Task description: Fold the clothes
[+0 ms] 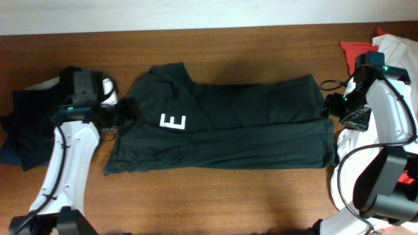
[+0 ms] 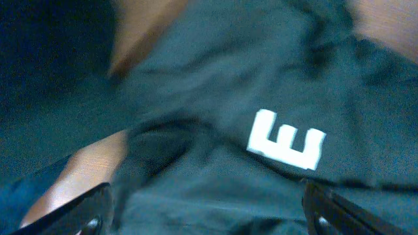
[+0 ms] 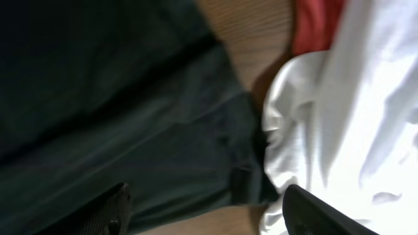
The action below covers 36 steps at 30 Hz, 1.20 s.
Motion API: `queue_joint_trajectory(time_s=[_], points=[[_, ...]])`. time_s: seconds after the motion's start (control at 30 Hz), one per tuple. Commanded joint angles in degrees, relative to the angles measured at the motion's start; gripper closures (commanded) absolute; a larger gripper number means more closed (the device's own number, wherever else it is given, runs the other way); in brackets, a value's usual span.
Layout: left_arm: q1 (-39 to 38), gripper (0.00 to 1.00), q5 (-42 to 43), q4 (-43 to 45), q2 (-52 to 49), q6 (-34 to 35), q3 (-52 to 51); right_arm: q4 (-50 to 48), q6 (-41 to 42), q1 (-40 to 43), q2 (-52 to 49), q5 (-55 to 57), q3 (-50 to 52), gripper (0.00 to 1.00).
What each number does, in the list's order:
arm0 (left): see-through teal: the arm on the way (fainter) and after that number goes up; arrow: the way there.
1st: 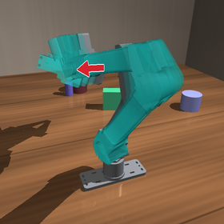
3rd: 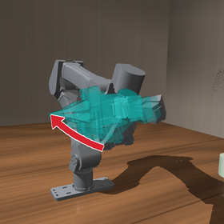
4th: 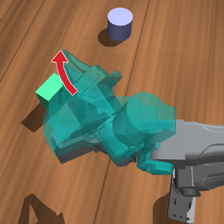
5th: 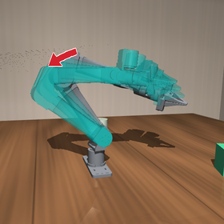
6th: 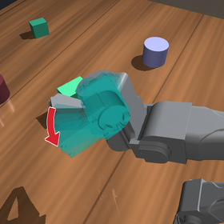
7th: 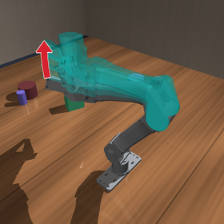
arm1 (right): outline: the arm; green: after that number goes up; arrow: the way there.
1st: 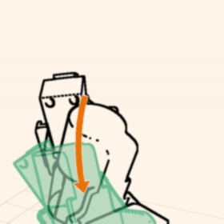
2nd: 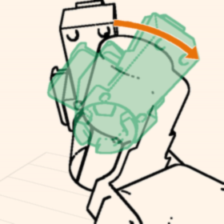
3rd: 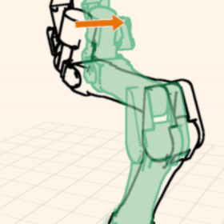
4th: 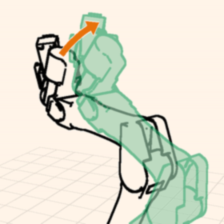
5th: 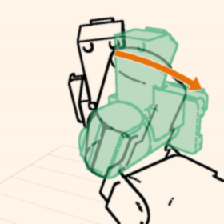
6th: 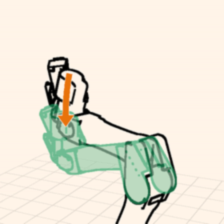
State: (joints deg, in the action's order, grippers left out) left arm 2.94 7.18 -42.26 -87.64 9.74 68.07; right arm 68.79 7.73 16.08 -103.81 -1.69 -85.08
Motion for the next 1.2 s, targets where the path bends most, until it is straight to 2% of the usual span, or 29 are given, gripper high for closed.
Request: queue_joint_trajectory(time_s=[0.0,0.13,0.2,0.27,0.33,0.4,0.43,0.6,0.63,0.7,0.77,0.83,0.87,0.97,1.07,1.17], points=[[-4.68,0.04,3.04,3.8,-5.88,-6.84,6.8,0.81,-3.26,0.0,1.03,-4.13,-0.72,0.23],[-6.01,0.04,5.29,4.44,-22.38,-6.78,23.93,1.03,-3.23,0.0,1.03,-4.15,-0.7,0.23],[-6.12,0.07,5.86,4.57,-32.02,-6.71,33.51,1.09,-3.23,0.0,1.03,-4.15,-0.7,0.23],[-6.38,0.08,7.87,5.01,-37.24,-6.32,37.75,1.11,-3.23,0.0,1.03,-4.31,-0.7,0.23],[-6.93,0.16,10.21,9.31,-43.21,-2.69,39.01,1.11,-3.23,0.0,1.03,-4.35,-0.63,0.23],[-7.06,0.19,12.24,10.95,-46.25,1.2,39.01,1.09,-3.23,0.0,1.03,-4.35,-0.59,0.23],[-7.21,0.2,14.62,11.82,-47.45,1.4,39.01,1.09,-3.23,0.0,1.03,-4.35,-0.59,0.23],[-7.67,0.25,14.69,11.8,-48.43,2.47,39.01,1.09,-3.23,0.0,1.03,-4.33,-0.59,0.23],[-7.67,0.29,14.69,11.69,-48.43,2.47,38.99,1.09,-3.23,0.0,1.03,-4.33,-0.59,0.23],[-7.67,0.48,14.45,11.89,-48.43,2.47,39.01,1.05,-3.23,0.0,1.03,-4.33,-0.59,0.23],[-7.67,0.72,14.03,11.8,-48.43,2.45,39.01,1.03,-3.23,0.0,1.03,-4.35,-0.59,0.23],[-7.78,0.82,14.03,11.76,-48.43,2.45,39.01,1.03,-3.23,0.0,1.03,-4.33,-0.59,0.23],[-7.78,0.9,14.01,11.45,-48.43,2.45,39.01,0.9,-3.23,0.0,1.03,-4.35,-0.59,0.23],[-7.78,0.99,12.26,10.01,-48.43,2.45,38.99,0.83,-3.23,0.0,1.03,-4.33,-0.59,0.23],[-7.96,0.99,7.58,7.1,-48.43,2.45,38.99,0.7,-3.23,0.0,1.03,-4.33,-0.59,0.23],[-7.61,0.99,15.41,7.06,-46.18,0.7,41.7,-3.37,-3.26,0.0,1.01,-5.44,-0.59,0.24]])
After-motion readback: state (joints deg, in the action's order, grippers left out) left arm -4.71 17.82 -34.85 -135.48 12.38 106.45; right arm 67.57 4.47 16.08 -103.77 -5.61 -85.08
